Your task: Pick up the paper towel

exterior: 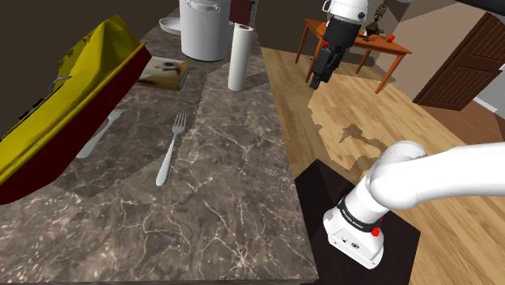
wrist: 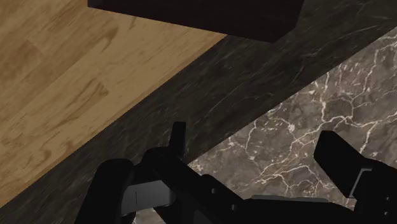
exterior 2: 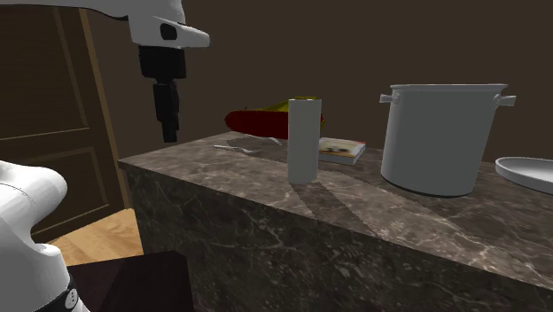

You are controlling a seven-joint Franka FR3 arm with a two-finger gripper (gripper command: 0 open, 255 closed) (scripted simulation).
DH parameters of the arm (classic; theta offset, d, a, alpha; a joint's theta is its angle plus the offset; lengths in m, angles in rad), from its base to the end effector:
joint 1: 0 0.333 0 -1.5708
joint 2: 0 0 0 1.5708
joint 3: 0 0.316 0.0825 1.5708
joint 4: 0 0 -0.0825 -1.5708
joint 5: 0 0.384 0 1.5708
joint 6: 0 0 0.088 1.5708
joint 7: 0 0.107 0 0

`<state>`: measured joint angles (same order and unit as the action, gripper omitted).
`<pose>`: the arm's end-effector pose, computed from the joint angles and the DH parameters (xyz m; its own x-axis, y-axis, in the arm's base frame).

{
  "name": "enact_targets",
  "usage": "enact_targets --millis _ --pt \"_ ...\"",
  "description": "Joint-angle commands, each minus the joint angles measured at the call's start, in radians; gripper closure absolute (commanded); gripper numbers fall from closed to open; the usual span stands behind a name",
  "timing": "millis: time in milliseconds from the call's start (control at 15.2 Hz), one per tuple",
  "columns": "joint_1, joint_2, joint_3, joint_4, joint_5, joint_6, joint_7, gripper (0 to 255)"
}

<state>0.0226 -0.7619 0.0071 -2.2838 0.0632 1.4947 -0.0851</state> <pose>0.3058 0.0170 0.6106 0.9929 0.1171 -0.0220 0.1156 -0.9915 -0.0603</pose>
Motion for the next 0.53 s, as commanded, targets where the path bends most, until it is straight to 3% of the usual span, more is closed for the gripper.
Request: enact_targets --millis 0,462 --pt "0.000 0.000 0.000 0.000 0.000 0.000 0.000 0" --pt "-0.007 0.248 0.045 0.224 -0.020 0.070 0.055 0"
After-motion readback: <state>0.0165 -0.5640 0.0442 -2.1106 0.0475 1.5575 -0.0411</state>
